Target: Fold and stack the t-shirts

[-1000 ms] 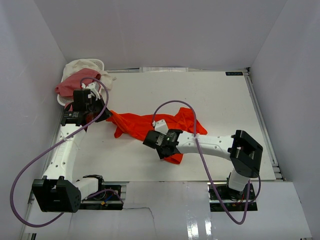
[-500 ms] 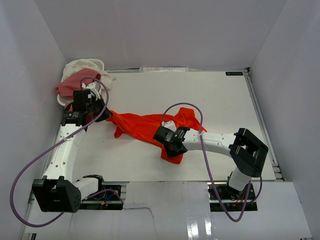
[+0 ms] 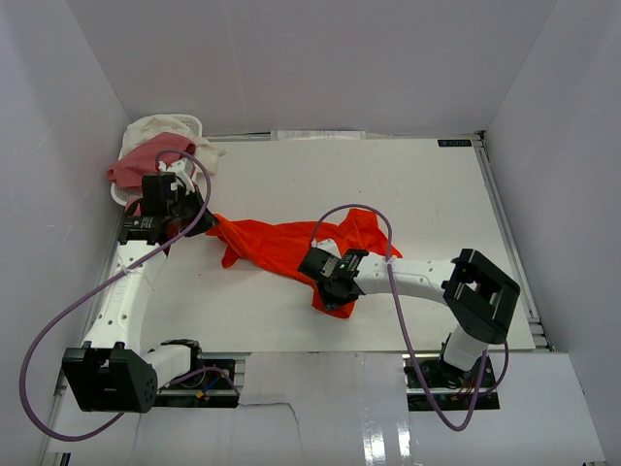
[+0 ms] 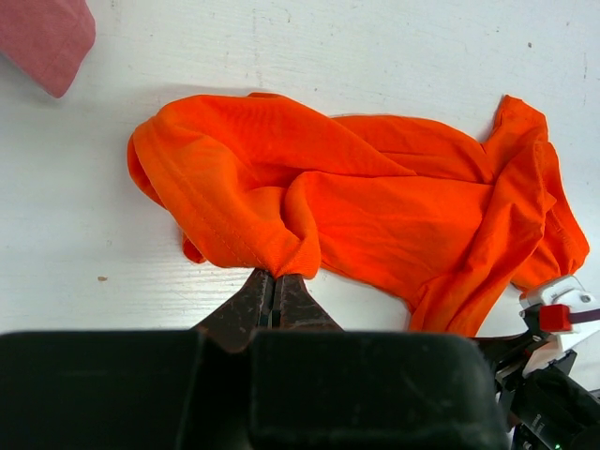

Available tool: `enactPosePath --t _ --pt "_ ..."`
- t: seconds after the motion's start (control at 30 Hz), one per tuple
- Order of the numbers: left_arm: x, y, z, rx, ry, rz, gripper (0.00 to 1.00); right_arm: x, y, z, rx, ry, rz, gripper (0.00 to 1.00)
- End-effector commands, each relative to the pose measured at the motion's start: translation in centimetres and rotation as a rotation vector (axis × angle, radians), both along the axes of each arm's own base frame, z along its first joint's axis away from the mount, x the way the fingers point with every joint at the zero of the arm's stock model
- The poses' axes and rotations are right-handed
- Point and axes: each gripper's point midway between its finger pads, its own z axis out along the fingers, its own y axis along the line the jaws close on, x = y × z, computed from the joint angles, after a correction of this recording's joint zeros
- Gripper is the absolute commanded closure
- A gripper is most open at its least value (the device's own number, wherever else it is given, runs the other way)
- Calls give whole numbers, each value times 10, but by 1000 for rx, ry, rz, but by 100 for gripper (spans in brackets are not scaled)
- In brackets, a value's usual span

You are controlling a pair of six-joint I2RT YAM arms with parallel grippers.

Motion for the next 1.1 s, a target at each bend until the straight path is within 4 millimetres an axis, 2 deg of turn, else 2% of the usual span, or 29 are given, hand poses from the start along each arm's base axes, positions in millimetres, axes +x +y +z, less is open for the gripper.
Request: enactPosePath --t 0.0,0.07,0.1,0.2,0.3,0.43,0.47,0.63,0.7,0.73,0.77,0.8,0.83,0.87,0.93,0.97,1.07 --pt "-2 1 8 1 -40 -6 100 -5 1 -8 4 21 13 57" --pt "-2 1 8 2 -40 -7 100 -5 0 -9 2 20 9 71" --pt "-2 1 8 1 -41 -6 100 -5 0 -9 3 19 9 71" --pt "-2 1 8 2 -40 -7 100 -3 1 -5 6 8 6 87" --pt "-2 1 8 1 -41 -6 100 1 0 3 4 -17 -6 92" --pt "-2 1 8 2 -42 -7 100 19 -2 33 48 -100 -45 92" --pt "-2 1 9 2 -43 -7 100 25 0 49 83 -124 -53 92" --pt "-2 0 9 -1 -43 -8 100 74 -22 111 203 -275 -187 92" --pt "-2 1 9 2 -44 -3 100 99 -38 134 249 -362 -276 92" --pt "-2 2 10 3 -47 0 100 107 -48 154 303 -409 -314 92" --pt "-2 2 10 3 -48 4 100 121 -65 162 323 -443 -375 92" --pt "-2 3 11 5 -51 10 100 130 -70 183 395 -491 -400 92" --pt "-2 4 13 5 -56 18 100 138 -82 189 409 -511 -437 92" --pt "-1 4 17 0 -64 28 100 153 -104 197 416 -538 -511 92" --pt "0 6 23 -6 -84 48 100 165 -113 212 475 -555 -525 92" --pt "3 6 35 -20 -119 59 100 175 -128 218 477 -575 -562 92" --pt "9 5 58 -41 -174 77 100 193 -132 257 503 -666 -521 92"
